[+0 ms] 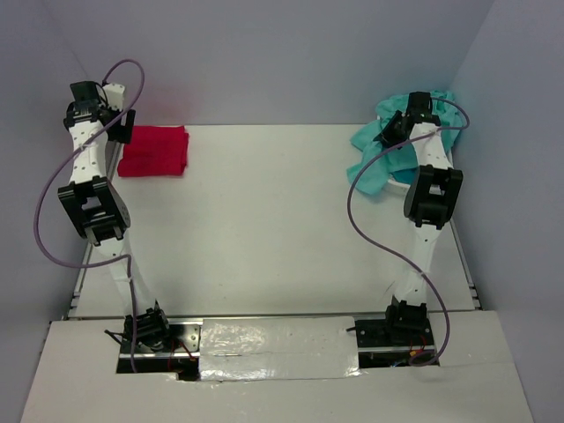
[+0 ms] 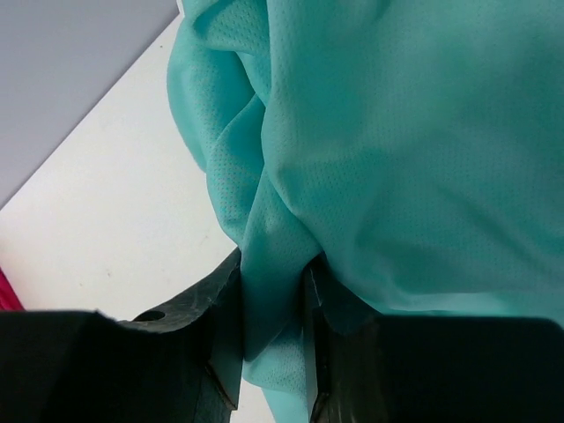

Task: Fold and stack the t-shirts
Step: Grab crumpled tshirt from bin with the right arm

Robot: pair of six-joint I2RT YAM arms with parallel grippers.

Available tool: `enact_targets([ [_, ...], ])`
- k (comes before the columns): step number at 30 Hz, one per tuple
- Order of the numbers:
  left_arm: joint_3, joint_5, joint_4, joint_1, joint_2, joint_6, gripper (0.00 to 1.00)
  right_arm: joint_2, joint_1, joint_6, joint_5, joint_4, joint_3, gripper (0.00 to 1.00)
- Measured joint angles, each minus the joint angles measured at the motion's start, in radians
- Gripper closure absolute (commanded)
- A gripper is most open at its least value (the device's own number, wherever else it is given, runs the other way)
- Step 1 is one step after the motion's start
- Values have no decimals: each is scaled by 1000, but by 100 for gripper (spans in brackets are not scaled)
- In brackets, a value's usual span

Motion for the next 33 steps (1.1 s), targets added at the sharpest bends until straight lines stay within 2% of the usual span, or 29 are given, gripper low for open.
enact_targets([
  [1, 0, 11, -7, 0, -14, 7, 1, -8, 0, -3, 6, 5, -13, 74],
  [3, 1, 25, -21, -5, -29, 18, 1, -28, 0, -13, 22, 13, -41, 72],
  [4, 2, 30, -26, -7, -31, 19, 1, -40, 0, -23, 31, 14, -56, 68],
  [5, 3, 34, -33, -9, -31, 19, 1, -56, 1, -34, 44, 14, -78, 60],
  [7, 3, 41, -51, -14, -31, 20, 1, -87, 0, -52, 69, 1, -109, 58],
  [9, 3, 48, -66, -26, -31, 20, 1, -100, -3, -66, 84, -2, -114, 61],
  [13, 3, 58, -68, -52, -31, 20, 1, -104, -15, -82, 101, -9, -92, 50],
  [15, 3, 64, -68, -64, -31, 20, 1, -104, -22, -87, 103, -16, -79, 55],
  [16, 3, 66, -68, -69, -31, 20, 1, -104, -25, -91, 104, -16, -74, 65],
  [18, 0, 70, -67, -76, -31, 20, 1, -104, -29, -96, 104, -14, -73, 74],
  [19, -5, 70, -65, -77, -31, 20, 1, -104, -31, -95, 104, -16, -73, 86],
  [21, -17, 70, -64, -76, -31, 20, 1, -104, -31, -98, 107, -18, -74, 100],
  [29, -39, 79, -69, -74, -31, 13, 1, -132, -31, -115, 140, -16, -95, 100],
  [33, -39, 108, -74, -74, -37, 2, 1, -272, -22, -147, 193, -16, -184, 100],
])
